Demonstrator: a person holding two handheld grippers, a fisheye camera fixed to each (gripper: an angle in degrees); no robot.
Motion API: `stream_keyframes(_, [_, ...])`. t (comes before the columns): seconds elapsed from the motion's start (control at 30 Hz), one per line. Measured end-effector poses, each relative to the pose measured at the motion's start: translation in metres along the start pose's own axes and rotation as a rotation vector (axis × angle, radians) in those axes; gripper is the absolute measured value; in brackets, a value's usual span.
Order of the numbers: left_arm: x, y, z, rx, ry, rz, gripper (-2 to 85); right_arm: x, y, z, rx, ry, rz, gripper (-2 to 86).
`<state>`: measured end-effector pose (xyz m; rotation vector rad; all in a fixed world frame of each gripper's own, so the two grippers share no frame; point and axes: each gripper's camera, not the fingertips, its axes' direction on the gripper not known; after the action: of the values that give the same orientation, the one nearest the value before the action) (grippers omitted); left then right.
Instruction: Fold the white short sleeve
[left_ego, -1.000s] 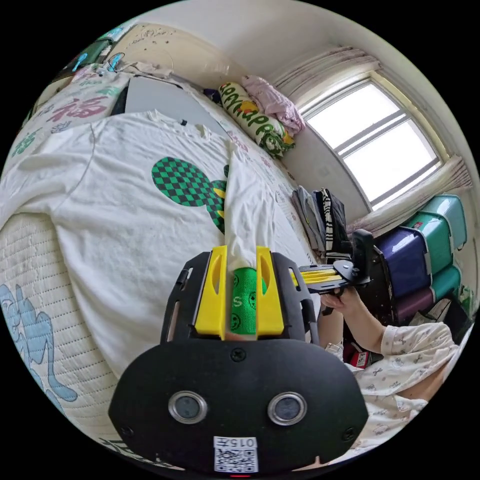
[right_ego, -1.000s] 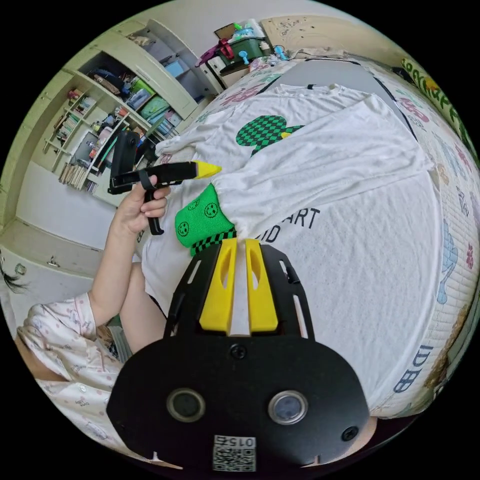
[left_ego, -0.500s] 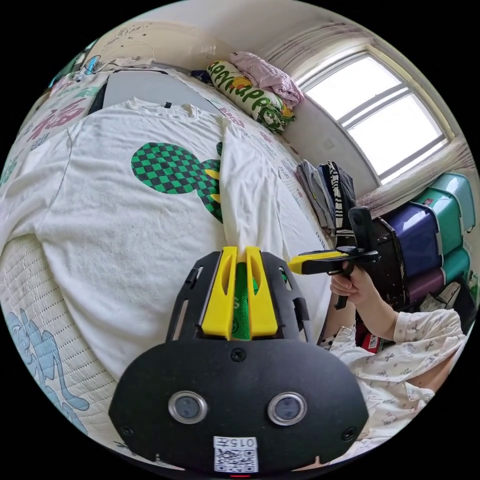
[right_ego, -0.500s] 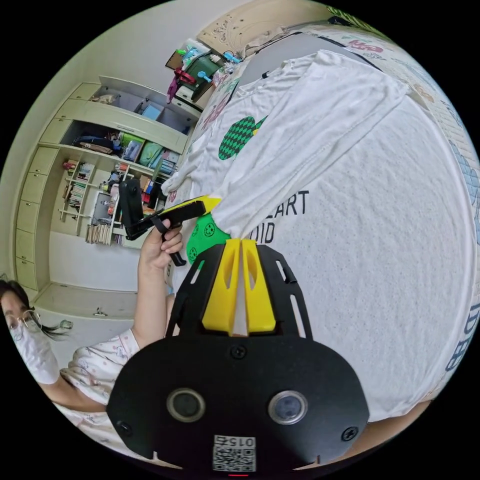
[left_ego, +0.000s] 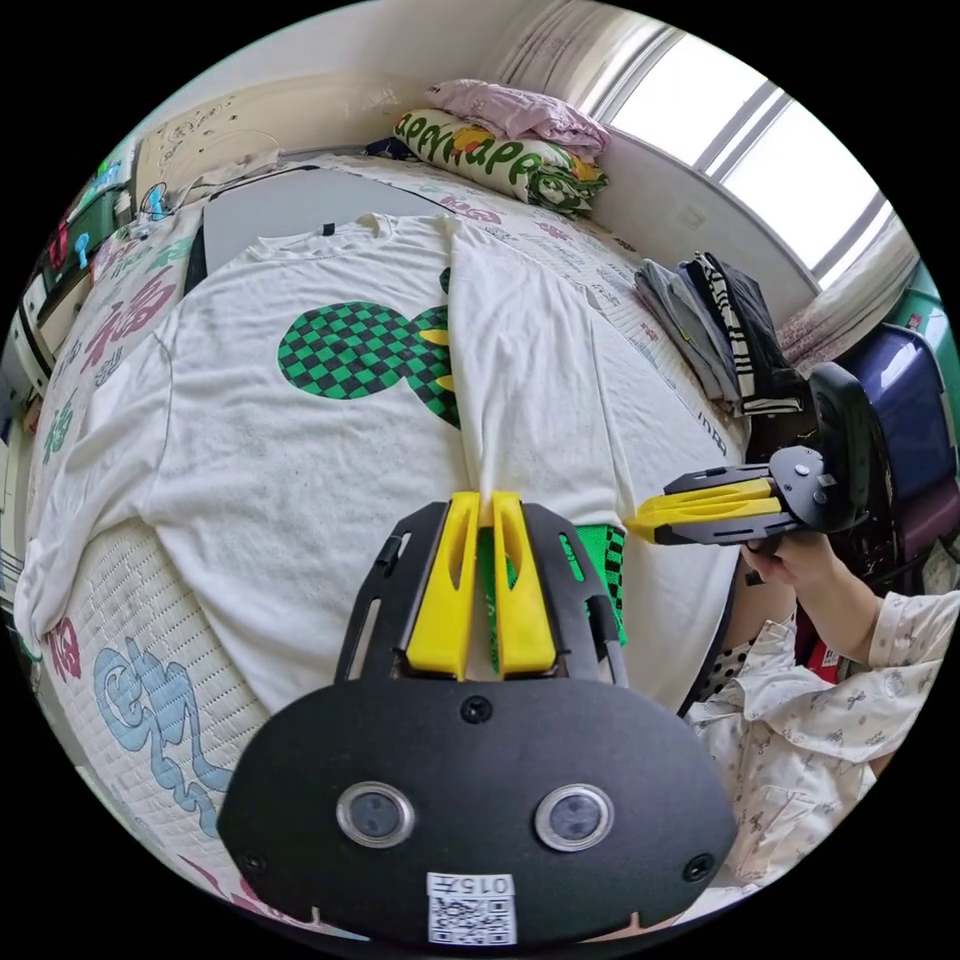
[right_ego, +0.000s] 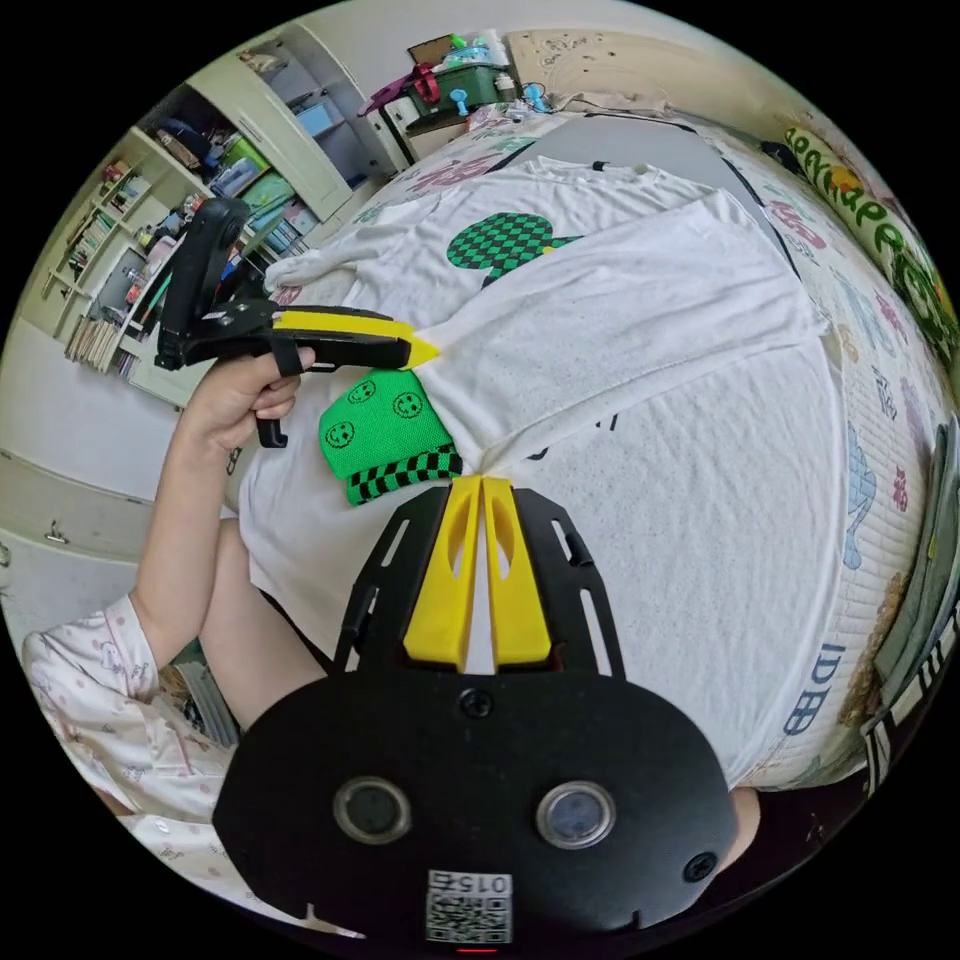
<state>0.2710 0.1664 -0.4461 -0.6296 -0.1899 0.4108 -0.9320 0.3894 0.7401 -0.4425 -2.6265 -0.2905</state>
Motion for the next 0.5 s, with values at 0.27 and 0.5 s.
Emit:
stream_keyframes(0.27, [0.031,0.025,-0.02,-0.012,0.004,0.006,5.6,0.046,0.074,0.085,-0.001,0.143,-0.111,-0.2])
stream_keyframes(0.5, [0.048,0.039,-0.05,0.022,0.041,-0.019,6.7,0.104,0.139,0.133,0.035,0.158,-0.121,1.0])
